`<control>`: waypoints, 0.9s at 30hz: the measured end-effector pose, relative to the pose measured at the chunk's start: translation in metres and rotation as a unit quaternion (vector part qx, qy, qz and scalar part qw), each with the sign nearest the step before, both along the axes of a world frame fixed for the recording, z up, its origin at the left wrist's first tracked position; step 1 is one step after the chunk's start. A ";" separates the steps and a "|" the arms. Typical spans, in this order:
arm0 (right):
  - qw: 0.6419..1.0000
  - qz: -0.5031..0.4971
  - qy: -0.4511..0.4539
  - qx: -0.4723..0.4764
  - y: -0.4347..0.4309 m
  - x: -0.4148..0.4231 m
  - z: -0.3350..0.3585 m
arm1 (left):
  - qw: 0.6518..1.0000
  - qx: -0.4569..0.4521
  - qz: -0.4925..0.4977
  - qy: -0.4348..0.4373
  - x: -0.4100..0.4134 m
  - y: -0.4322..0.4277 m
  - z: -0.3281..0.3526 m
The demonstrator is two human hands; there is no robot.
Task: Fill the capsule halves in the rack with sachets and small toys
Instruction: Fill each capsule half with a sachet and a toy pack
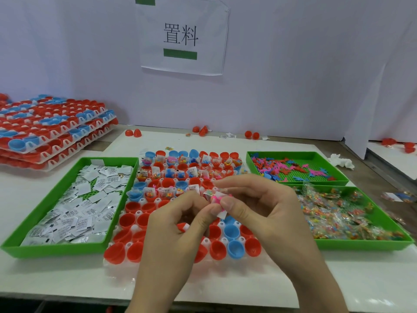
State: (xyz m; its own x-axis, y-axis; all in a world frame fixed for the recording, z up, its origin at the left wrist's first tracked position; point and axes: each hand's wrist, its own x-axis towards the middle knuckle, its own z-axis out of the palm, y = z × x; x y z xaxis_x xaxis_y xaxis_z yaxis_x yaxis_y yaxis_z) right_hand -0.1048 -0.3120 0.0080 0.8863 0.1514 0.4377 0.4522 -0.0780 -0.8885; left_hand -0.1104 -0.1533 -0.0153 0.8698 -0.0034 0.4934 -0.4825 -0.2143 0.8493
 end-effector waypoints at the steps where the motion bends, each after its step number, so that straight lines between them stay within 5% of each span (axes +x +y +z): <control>1: 1.000 0.000 -0.005 -0.002 0.000 0.000 0.000 | 1.000 -0.001 0.003 0.001 0.000 0.000 0.000; 10: 0.990 -0.123 -0.051 0.038 -0.016 0.009 -0.007 | 0.999 -0.012 0.030 -0.005 -0.001 0.006 -0.005; 18: 0.946 -0.316 -0.042 -0.068 -0.050 0.027 -0.031 | 0.992 -0.080 0.091 -0.016 -0.002 0.014 -0.003; 27: 0.938 -0.309 -0.004 -0.155 -0.049 0.034 -0.046 | 0.993 -0.082 0.088 -0.015 -0.003 0.014 -0.003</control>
